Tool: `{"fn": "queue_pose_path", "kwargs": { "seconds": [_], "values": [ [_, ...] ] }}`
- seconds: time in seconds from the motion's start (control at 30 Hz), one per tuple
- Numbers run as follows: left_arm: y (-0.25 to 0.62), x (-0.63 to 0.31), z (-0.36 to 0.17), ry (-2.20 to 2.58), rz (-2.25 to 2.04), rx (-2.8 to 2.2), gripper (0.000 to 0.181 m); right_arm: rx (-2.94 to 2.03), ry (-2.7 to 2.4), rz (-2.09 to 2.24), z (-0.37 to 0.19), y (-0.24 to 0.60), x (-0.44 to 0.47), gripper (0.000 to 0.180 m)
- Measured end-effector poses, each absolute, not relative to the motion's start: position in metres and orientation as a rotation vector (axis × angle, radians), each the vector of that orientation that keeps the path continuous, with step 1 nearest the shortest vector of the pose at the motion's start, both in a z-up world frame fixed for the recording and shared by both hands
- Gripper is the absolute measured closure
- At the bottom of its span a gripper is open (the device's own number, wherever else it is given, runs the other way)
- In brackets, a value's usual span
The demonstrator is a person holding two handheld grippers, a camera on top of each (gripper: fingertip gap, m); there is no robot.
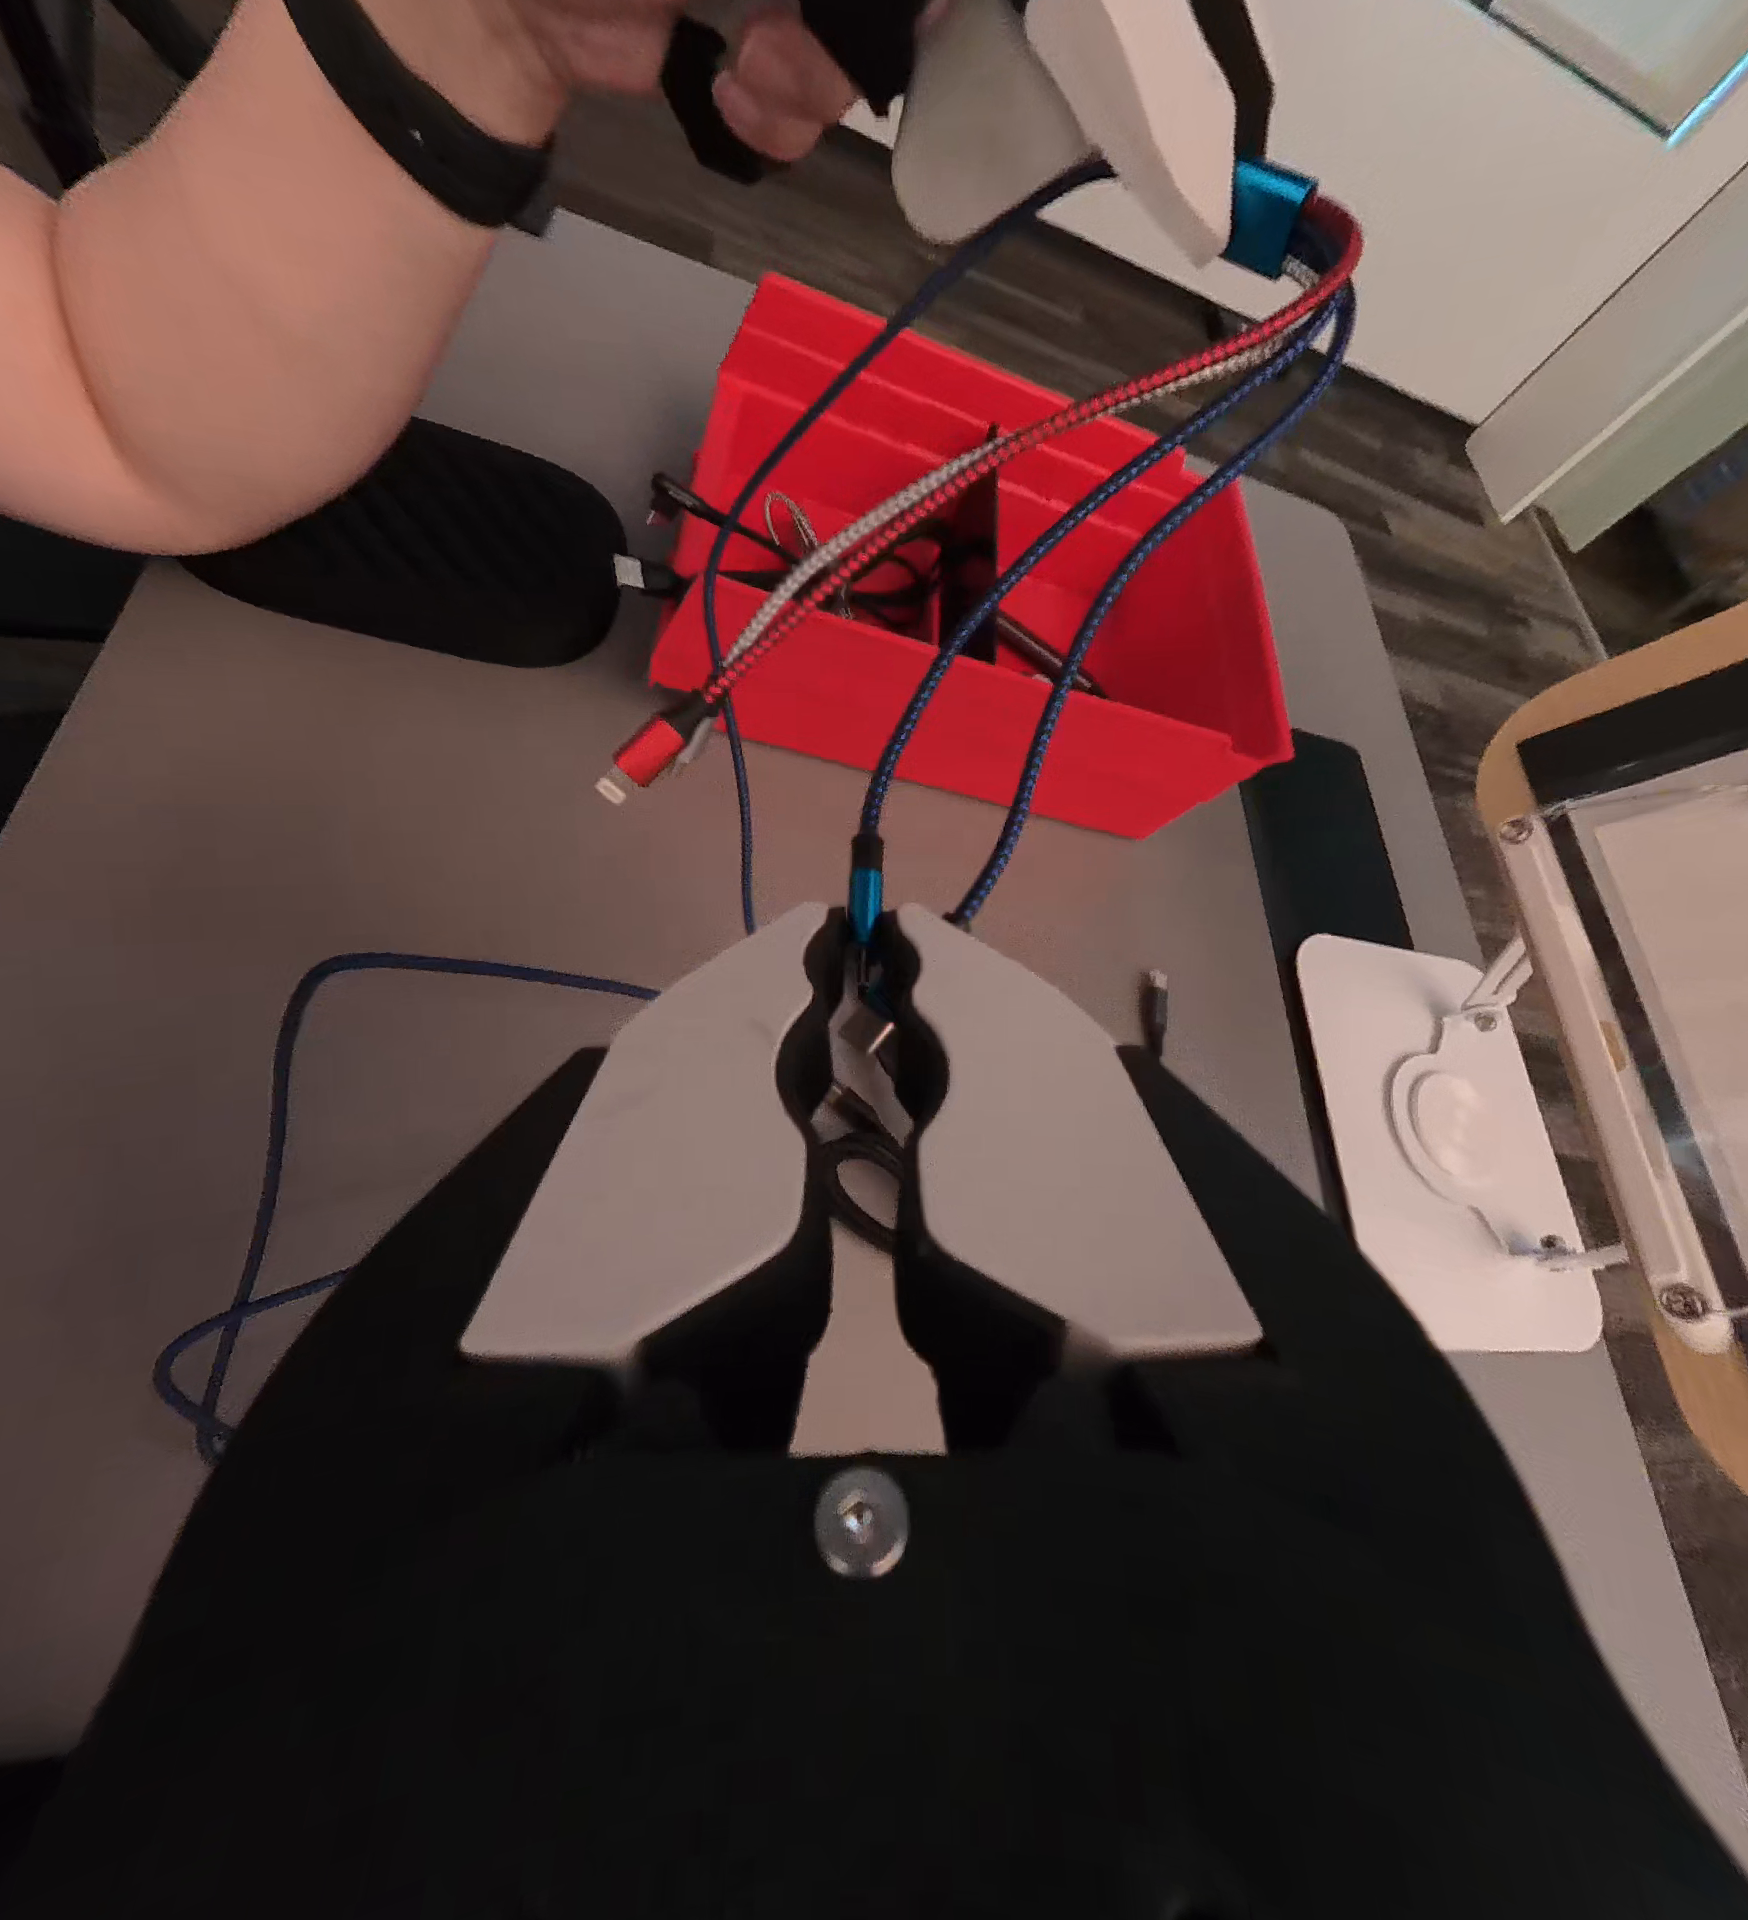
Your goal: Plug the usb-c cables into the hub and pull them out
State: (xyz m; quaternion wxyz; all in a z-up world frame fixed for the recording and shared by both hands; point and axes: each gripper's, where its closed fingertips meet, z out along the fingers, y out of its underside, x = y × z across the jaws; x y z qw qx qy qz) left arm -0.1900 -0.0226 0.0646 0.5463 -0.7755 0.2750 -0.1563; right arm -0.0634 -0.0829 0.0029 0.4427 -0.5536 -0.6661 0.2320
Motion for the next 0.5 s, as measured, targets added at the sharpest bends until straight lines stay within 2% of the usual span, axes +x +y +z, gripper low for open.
{"fn": "queue_pose_path", "kwargs": {
  "seconds": [0.2,0.5],
  "values": [
    [-0.032,-0.186,0.03,0.788,-0.384,-2.01,0.17,-1.396,-1.656,0.543,0.012,-0.086,-0.046,0.173],
    [-0.108,-0.128,-0.069,1.47,-0.649,-2.348,0.165,-1.522,-1.803,0.334,0.002,-0.124,0.025,0.173]
  ]
}}
